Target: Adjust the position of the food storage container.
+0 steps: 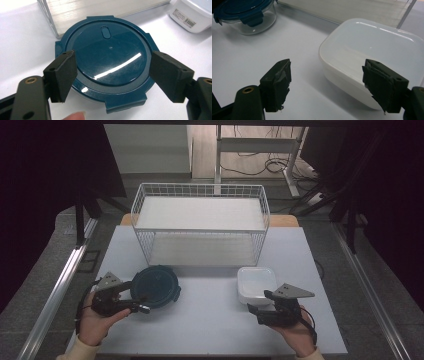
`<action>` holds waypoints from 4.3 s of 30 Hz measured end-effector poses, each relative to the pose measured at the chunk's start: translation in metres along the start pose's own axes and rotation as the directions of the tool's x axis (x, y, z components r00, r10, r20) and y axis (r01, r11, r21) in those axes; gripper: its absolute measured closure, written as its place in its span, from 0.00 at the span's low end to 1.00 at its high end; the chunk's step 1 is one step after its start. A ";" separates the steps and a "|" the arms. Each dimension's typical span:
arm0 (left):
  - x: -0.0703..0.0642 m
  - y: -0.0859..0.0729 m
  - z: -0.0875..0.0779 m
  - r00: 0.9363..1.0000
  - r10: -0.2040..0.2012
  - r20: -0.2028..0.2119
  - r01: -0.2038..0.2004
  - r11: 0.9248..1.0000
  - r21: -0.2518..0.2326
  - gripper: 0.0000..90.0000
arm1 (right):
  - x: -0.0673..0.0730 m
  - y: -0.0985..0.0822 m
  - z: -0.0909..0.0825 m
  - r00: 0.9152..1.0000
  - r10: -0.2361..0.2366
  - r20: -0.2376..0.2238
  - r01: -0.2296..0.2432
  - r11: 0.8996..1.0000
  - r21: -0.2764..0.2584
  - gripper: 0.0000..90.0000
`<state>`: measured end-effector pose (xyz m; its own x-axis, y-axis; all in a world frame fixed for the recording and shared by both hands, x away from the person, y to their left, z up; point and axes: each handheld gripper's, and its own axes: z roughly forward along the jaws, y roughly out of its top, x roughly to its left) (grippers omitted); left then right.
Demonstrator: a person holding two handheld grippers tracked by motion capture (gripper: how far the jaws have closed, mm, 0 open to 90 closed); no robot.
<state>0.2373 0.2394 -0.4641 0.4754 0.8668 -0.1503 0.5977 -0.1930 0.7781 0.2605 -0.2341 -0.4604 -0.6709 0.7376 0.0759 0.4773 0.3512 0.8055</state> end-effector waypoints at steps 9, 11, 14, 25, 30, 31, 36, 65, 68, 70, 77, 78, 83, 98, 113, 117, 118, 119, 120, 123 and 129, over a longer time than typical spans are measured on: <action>-0.004 -0.001 0.002 1.000 0.030 0.000 -0.030 1.000 0.009 0.25 | 0.001 0.000 -0.001 1.000 0.001 0.000 -0.001 1.000 -0.001 0.27; -0.003 -0.001 0.001 1.000 0.029 0.000 -0.029 1.000 0.006 0.25 | 0.001 0.000 0.000 1.000 0.001 -0.002 -0.001 1.000 -0.002 0.27; -0.002 -0.001 0.001 1.000 0.026 0.000 -0.026 1.000 0.005 0.25 | 0.001 0.000 0.001 1.000 0.000 -0.004 0.000 1.000 0.002 0.27; 0.004 0.002 -0.004 1.000 0.013 0.013 -0.013 1.000 0.010 0.32 | 0.001 0.000 0.000 1.000 0.004 -0.011 -0.004 1.000 -0.001 0.29; 0.007 0.013 -0.009 0.999 0.026 0.025 -0.026 1.000 0.011 0.35 | 0.002 0.000 0.000 1.000 0.003 -0.018 -0.003 1.000 -0.002 0.29; 0.007 0.013 -0.009 0.999 0.026 0.025 -0.026 1.000 0.011 0.36 | 0.002 0.000 0.000 1.000 0.005 -0.019 -0.005 1.000 -0.003 0.29; 0.008 0.029 -0.011 0.998 0.068 0.014 -0.068 0.997 0.046 0.42 | 0.000 0.000 -0.001 1.000 0.011 -0.020 -0.011 1.000 -0.009 0.29; 0.091 0.050 0.039 1.000 -0.007 -0.028 0.015 0.949 0.315 0.99 | 0.001 -0.002 0.004 1.000 0.019 -0.018 -0.019 1.000 0.005 0.28; 0.096 0.050 0.049 1.000 -0.015 -0.020 0.021 0.938 0.346 1.00 | 0.002 -0.002 0.004 1.000 0.014 -0.018 -0.014 1.000 0.005 0.28; 0.097 0.049 0.055 1.000 -0.019 -0.015 0.023 0.934 0.357 1.00 | 0.003 -0.002 0.004 1.000 0.013 -0.017 -0.013 1.000 0.003 0.28; 0.098 0.048 0.067 1.000 -0.014 0.006 0.011 0.926 0.376 1.00 | 0.001 -0.002 0.003 1.000 0.021 -0.012 -0.021 1.000 -0.005 0.28; 0.099 0.048 0.068 1.000 -0.003 0.016 -0.003 0.922 0.387 1.00 | 0.001 -0.002 0.003 1.000 0.022 -0.010 -0.022 1.000 -0.008 0.28; 0.096 0.048 0.070 0.999 -0.007 0.031 -0.005 0.925 0.380 1.00 | 0.002 -0.002 0.003 1.000 0.022 -0.007 -0.022 1.000 -0.015 0.28; 0.086 0.047 0.072 0.998 0.057 0.033 -0.065 0.922 0.382 1.00 | 0.008 0.003 0.000 0.999 0.031 -0.040 -0.032 0.999 -0.034 0.28; 0.064 0.047 0.076 0.991 0.104 0.086 -0.129 0.918 0.375 1.00 | 0.007 0.003 -0.001 0.999 0.032 -0.037 -0.034 0.999 -0.039 0.28; 0.058 0.047 0.080 0.988 0.105 0.116 -0.141 0.920 0.365 1.00 | 0.006 0.003 0.000 0.999 0.035 -0.036 -0.036 0.999 -0.034 0.28; 0.056 0.047 0.080 0.987 0.108 0.119 -0.144 0.921 0.363 1.00 | 0.006 0.003 0.000 0.999 0.036 -0.036 -0.037 0.999 -0.034 0.28; 0.054 0.047 0.081 0.986 0.110 0.123 -0.148 0.921 0.362 1.00 | 0.006 0.003 -0.001 0.999 0.036 -0.035 -0.037 0.999 -0.035 0.28; 0.052 0.047 0.081 0.985 0.112 0.129 -0.151 0.920 0.362 1.00 | 0.005 0.003 0.000 0.999 0.036 -0.034 -0.037 0.999 -0.034 0.28; 0.049 0.047 0.081 0.983 0.108 0.148 -0.155 0.918 0.364 1.00 | 0.005 0.003 0.000 0.999 0.037 -0.035 -0.038 0.999 -0.033 0.28; 0.032 0.045 0.083 0.974 0.137 0.181 -0.194 0.916 0.351 1.00 | 0.005 0.003 -0.001 0.999 0.038 -0.036 -0.039 0.999 -0.032 0.28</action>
<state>0.3330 0.2197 -0.4844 0.6616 0.7348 -0.1497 0.6817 -0.5062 0.5283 0.2579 -0.2296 -0.4571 -0.6720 0.7294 0.1278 0.4849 0.3031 0.8203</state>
